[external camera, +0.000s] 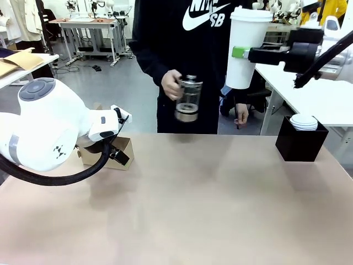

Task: Pour a drink into a cup and package it in a carrier.
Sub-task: When a person places the Paper Cup Lid on the 600 ml Paper Cup , lift the 600 ml Paper Cup, then position the Cup Carrier in the center of the table.

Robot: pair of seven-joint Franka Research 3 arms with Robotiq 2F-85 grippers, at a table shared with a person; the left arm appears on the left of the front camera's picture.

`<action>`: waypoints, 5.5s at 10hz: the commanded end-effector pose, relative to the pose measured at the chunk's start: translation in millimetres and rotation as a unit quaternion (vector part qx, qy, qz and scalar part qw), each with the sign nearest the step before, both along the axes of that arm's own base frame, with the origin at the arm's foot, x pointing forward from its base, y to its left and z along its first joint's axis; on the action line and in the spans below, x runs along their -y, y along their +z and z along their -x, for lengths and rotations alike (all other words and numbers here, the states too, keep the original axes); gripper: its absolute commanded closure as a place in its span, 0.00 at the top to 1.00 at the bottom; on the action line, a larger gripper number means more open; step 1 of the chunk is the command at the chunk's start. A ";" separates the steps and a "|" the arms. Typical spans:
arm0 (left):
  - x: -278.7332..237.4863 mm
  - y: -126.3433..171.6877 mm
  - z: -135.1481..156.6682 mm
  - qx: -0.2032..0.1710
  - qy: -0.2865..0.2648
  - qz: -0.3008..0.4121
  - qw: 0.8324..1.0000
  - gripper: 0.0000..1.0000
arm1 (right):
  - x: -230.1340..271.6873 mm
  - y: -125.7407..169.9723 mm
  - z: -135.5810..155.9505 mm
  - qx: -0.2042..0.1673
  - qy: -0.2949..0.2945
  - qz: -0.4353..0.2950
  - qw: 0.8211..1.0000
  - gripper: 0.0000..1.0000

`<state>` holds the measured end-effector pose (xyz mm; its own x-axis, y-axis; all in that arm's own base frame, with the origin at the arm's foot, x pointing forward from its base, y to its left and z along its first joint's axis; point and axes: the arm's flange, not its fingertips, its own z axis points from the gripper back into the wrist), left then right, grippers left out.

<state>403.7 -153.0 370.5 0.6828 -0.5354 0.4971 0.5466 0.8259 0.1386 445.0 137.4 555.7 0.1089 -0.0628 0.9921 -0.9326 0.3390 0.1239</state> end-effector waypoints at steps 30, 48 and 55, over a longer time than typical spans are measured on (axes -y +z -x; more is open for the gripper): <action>-39.1 144.4 -124.3 -0.113 0.250 0.007 0.962 1.00 | -1.8 -5.6 -5.4 0.001 -0.007 0.008 1.000 0.80; -34.9 129.6 -125.1 -0.135 0.245 -0.007 0.960 0.04 | -1.8 -5.6 -5.4 0.001 -0.007 0.008 1.000 0.80; 49.6 201.3 -6.2 -0.108 0.292 0.070 0.948 0.02 | -1.8 -5.6 -5.4 0.001 -0.007 0.008 1.000 0.80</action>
